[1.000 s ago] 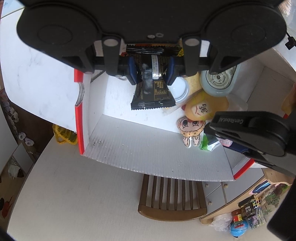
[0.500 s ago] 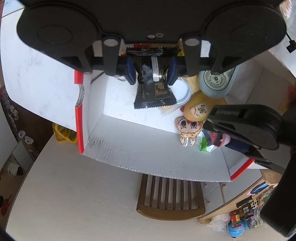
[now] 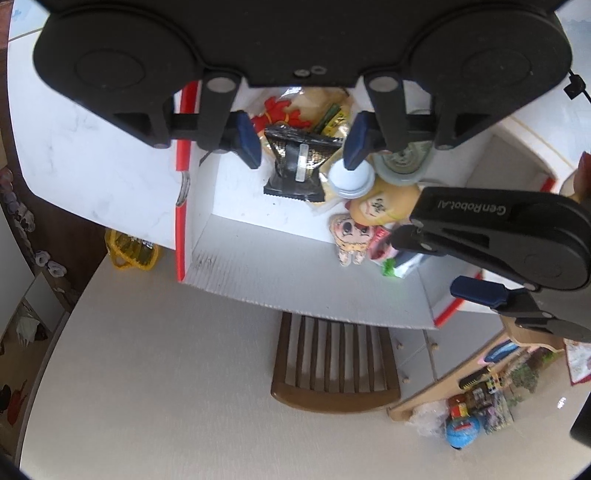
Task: Organize objects
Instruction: 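Lower the pouch and pink roll into the box and open both tools, then withdraw both tools from the box toward the marker and cotton-swab bag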
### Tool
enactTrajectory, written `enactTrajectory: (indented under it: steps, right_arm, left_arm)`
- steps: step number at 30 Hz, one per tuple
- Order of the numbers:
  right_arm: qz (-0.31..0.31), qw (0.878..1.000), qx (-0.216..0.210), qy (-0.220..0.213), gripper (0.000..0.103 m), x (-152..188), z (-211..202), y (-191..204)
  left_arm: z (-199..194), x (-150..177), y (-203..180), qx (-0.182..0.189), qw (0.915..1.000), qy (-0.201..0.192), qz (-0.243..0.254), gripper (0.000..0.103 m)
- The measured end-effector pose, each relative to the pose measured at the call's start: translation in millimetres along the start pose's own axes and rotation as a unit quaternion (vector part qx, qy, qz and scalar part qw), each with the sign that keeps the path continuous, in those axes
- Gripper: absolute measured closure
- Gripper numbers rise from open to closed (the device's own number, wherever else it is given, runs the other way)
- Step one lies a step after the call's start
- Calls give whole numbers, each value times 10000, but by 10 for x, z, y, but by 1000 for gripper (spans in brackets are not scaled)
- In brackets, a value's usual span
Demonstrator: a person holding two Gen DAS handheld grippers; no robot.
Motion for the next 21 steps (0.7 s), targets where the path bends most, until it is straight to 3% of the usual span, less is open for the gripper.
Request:
enactTrajectory:
  steps: [14, 18, 21]
  right_arm:
    - [52, 9984, -133, -542, 31, -42, -783, 69]
    - [96, 9976, -193, -655, 19, 1, -981, 107]
    - [53, 9970, -229, -731, 11, 38, -1109, 162]
  left_arm:
    - [-845, 143, -138, 202, 9991, -282, -252, 35]
    - [-1043, 250, -164, 215, 9987, -314, -349, 34]
    - [-1184, 318, -172, 181, 9984, -340, -415, 23]
Point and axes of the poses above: each gripper's, at about its wrist camera, not at the fingertips, and z roughly the way its jaws point, y to its left, x to its underside, the point moved 8 cm from there along z, roughly the way its jaws point, and after that the axes turned 9 degrees about -y, right-handed, at the moved point
